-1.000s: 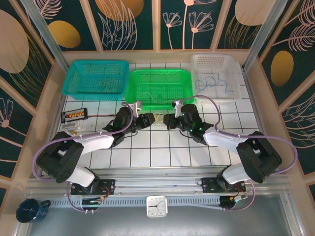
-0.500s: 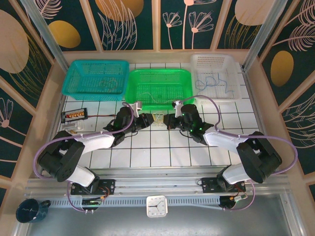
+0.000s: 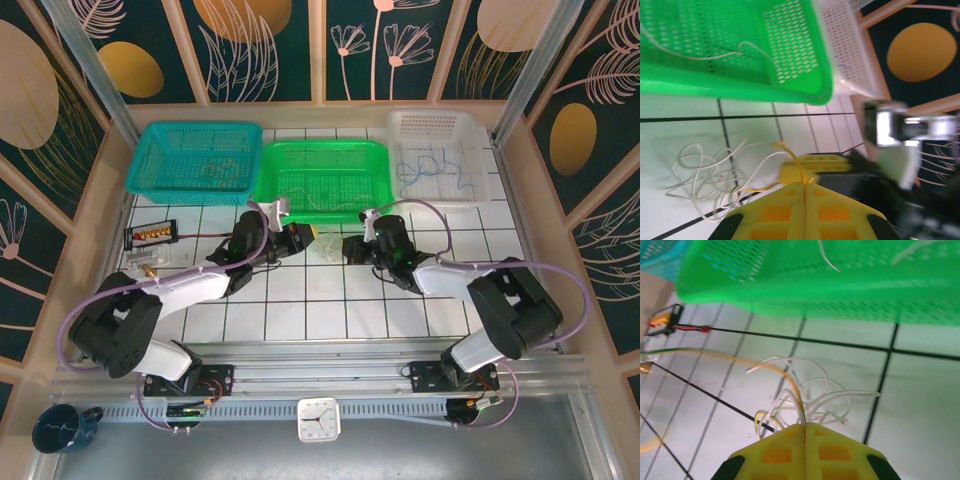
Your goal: Untangle the cables
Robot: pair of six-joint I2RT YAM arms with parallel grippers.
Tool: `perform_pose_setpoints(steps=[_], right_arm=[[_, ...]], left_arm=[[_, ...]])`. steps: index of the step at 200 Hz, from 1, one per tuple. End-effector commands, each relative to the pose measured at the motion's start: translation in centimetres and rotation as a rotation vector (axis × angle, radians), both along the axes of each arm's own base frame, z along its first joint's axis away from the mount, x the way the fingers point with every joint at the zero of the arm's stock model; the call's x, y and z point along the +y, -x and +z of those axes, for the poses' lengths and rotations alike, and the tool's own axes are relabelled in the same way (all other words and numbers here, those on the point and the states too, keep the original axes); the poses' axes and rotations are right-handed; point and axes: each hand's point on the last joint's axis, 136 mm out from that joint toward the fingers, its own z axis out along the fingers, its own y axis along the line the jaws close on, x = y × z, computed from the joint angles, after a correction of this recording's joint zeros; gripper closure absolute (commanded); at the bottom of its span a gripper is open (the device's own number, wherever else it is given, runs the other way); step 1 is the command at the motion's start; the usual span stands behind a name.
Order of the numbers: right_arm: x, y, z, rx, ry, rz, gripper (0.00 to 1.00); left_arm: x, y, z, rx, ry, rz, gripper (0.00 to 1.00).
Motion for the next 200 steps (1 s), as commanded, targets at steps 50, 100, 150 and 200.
perform_pose_setpoints(steps=[50,100,150,200], right_arm=[[0.3,0.5,0.1,0.014,-0.041,0.02,0.78],[-0.7,0.9,2.9,-0.049,-0.027,0.008,0.59],[-3.3,1.0,5.2,-0.08,-0.01,-0.067,0.58],[-6.1,0.9,10.2,-0.172,-0.093,-0.112,0.49]], left_arm=[[-1.5,1.1,7.6,-0.075,0.225,-0.092,1.0],[-1.6,1.0,8.4,-0.078,0.249,-0.091,1.0],[-1.4,0.6,8.4,-0.09,0.226,-0.068,1.0],[-1.1,0.4,8.3,-0.099,0.214,-0.049,1.0]])
